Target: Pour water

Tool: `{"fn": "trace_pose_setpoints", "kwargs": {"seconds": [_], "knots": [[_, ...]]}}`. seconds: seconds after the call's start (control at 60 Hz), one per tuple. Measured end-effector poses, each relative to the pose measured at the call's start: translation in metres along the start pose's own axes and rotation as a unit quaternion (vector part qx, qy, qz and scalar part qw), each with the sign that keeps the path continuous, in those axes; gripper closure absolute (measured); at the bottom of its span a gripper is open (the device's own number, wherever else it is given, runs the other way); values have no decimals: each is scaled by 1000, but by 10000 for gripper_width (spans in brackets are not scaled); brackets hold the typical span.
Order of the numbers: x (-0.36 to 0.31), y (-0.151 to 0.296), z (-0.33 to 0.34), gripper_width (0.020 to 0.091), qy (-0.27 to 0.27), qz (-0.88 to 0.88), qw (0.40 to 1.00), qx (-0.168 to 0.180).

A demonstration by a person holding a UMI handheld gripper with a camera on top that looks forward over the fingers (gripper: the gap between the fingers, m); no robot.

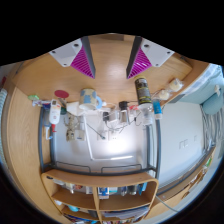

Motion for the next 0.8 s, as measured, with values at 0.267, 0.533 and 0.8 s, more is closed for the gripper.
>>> {"fn": "trace_pose_setpoints", "kwargs": {"seconds": [0.267,0.533,0.8], "knots": [[-101,34,-63,478,69,8,997,25],[-117,58,-124,485,50,4,998,34],[-115,56,-160,648,10,-14,999,36]]}}
Point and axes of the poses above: the point between the fingertips, and its own axes, seen from behind it with the camera up: x to the right, y up, z backward, against the way the camera looks, the point moved 4 cm from there along z, backward, against the way the camera looks, and after that the axes turned 13 degrees about z, right-handed, at the moved point
